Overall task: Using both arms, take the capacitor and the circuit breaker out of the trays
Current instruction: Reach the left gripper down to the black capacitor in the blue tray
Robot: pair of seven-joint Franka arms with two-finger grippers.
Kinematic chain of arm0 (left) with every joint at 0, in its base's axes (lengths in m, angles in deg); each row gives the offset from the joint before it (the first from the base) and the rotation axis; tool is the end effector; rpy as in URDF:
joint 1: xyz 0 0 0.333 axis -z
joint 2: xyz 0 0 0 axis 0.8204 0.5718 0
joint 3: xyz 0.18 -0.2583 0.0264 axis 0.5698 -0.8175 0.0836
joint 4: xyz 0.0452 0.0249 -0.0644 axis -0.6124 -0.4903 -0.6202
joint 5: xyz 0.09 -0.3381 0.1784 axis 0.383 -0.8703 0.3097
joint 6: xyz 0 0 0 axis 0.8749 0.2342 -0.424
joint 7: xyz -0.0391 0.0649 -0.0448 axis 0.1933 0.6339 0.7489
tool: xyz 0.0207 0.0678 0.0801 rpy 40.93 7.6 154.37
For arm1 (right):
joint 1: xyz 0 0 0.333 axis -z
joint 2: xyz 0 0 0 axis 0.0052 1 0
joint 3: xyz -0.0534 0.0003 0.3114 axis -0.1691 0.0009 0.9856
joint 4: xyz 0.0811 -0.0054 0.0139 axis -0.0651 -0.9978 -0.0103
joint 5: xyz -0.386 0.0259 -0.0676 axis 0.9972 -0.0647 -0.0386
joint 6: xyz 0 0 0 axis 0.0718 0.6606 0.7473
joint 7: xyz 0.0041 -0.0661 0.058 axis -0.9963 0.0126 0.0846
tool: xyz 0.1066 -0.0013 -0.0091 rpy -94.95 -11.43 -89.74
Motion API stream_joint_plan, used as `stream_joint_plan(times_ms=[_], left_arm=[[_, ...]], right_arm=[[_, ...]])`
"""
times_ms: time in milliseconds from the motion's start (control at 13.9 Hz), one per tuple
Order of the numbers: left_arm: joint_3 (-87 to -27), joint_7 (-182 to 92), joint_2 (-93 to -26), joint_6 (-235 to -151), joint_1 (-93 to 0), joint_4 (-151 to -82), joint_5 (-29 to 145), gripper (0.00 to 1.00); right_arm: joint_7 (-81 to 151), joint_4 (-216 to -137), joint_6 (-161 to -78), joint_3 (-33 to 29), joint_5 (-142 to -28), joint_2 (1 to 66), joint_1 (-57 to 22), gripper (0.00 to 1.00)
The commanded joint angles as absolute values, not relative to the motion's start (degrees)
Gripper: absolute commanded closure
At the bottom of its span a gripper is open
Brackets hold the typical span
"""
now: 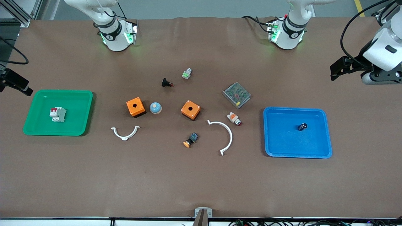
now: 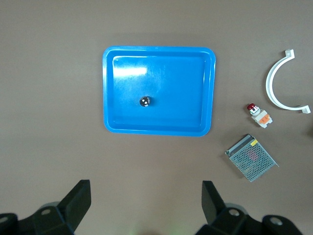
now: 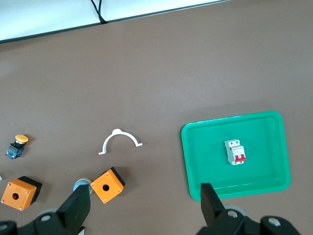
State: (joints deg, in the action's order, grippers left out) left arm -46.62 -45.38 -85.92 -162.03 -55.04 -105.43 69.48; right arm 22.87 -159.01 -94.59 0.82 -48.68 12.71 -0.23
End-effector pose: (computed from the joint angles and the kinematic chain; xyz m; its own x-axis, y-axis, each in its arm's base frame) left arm 0.5392 -0.0740 0.6397 0.9995 -0.0244 -0.0182 -0.0252 -0.9987 -0.0441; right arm 0.5711 -0.0248 0.6710 0.9789 -0.1697 0.1141 -0.1677 -0.9855 -0.0269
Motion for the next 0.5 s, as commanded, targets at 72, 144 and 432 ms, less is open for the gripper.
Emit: stream_joint_plan(times_ms=[72,144,432], left_arm=[[-47.0,-45.5,-85.6,-160.9,-55.5,-104.1,69.1,0.00],[-46.9,-45.6,-85.4,-160.8,-55.5,-104.0,69.2,0.00],[-46.5,-45.6,-81.8,-160.8,-55.7,-105.0,69.3,0.00]], right_arm=[[23.0,-158.0,-93.8,1.3,-48.3,12.7,0.5,0.00],[22.9,-158.0,-93.8,1.3,-48.2,12.7,0.5,0.00],[23.2,-157.7,-93.8,1.3,-48.1,12.7,0.5,0.00]])
